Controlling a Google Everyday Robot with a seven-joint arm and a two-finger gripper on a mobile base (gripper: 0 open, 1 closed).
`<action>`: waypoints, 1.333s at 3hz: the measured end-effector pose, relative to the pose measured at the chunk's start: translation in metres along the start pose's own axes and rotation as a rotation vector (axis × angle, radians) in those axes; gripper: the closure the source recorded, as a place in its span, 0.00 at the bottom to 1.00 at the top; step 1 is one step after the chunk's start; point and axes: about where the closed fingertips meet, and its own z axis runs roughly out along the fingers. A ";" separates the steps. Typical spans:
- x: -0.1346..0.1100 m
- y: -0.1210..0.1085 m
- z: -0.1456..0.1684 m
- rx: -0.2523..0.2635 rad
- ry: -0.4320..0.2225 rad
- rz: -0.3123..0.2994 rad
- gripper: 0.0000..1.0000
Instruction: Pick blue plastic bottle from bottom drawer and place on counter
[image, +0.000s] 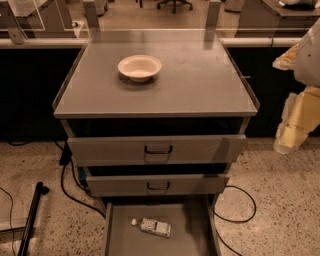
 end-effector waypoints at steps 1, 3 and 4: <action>0.000 0.000 0.000 0.000 0.000 0.000 0.00; 0.007 0.022 0.045 -0.017 -0.196 0.009 0.00; 0.010 0.041 0.087 -0.029 -0.301 0.029 0.00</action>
Offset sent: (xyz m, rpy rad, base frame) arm -0.0071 0.0025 -0.0389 0.1766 -0.0368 0.0574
